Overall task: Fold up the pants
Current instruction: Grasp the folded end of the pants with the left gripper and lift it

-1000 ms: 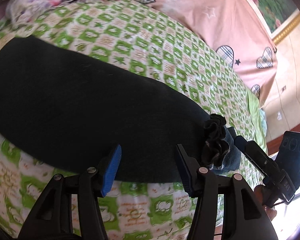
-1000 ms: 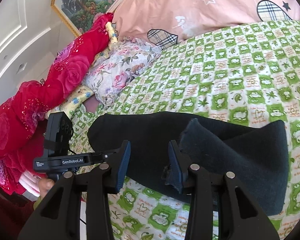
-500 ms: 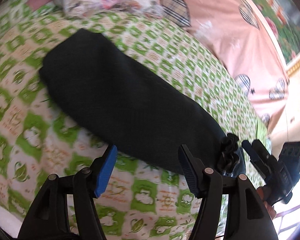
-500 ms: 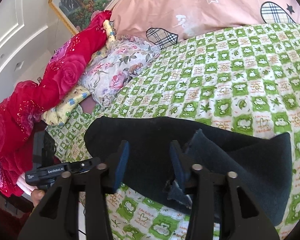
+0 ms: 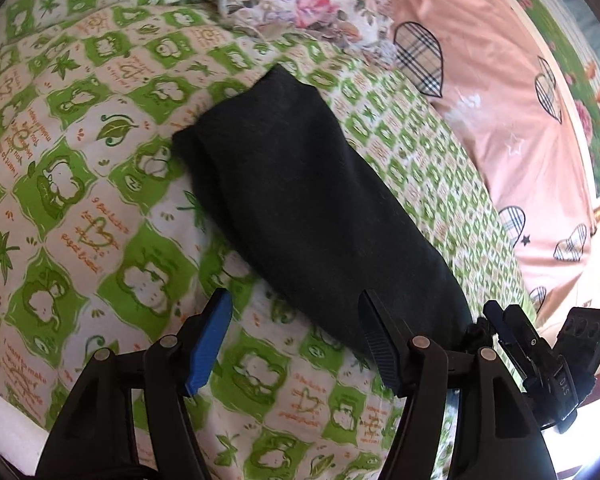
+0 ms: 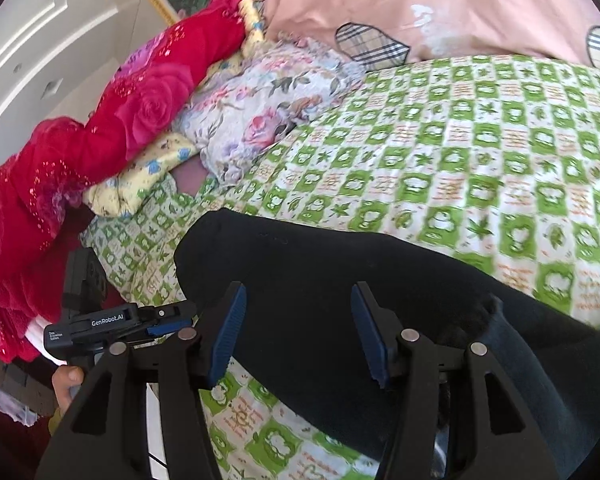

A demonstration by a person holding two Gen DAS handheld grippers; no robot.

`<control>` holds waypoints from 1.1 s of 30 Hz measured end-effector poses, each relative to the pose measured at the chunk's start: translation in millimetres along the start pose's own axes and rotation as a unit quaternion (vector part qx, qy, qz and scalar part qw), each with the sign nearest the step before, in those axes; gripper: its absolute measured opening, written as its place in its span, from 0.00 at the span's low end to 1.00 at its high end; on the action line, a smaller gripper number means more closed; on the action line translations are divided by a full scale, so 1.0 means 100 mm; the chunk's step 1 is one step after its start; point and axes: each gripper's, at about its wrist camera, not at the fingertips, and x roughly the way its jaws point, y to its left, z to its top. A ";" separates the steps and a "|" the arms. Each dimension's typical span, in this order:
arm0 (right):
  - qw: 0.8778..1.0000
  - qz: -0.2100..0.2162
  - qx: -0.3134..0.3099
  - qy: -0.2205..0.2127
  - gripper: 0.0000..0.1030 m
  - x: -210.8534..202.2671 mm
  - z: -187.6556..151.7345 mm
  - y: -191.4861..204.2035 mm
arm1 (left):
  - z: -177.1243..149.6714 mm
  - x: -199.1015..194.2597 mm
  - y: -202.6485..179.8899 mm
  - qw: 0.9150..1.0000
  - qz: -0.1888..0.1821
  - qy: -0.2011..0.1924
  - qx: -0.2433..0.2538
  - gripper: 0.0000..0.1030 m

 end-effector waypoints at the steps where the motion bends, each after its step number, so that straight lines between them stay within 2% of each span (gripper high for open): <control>1: 1.000 0.002 -0.005 0.003 0.54 0.04 0.03 0.02 | 0.02 0.01 0.03 1.000 -0.004 0.002 -0.007 0.64; 10: 0.998 0.025 -0.050 0.039 0.54 0.53 0.33 0.24 | 0.22 0.10 0.21 0.999 -0.009 -0.001 -0.039 0.64; 18: 0.988 0.036 -0.112 0.096 0.54 1.14 0.62 0.45 | 0.31 0.15 0.27 0.999 -0.019 -0.010 -0.046 0.64; 28: 0.965 0.071 -0.187 0.167 0.54 1.84 0.90 0.74 | 0.36 0.20 0.29 0.998 -0.027 -0.026 -0.042 0.62; 33: 0.950 0.087 -0.222 0.200 0.54 2.11 0.97 0.89 | 0.37 0.20 0.35 0.998 -0.032 -0.035 -0.048 0.55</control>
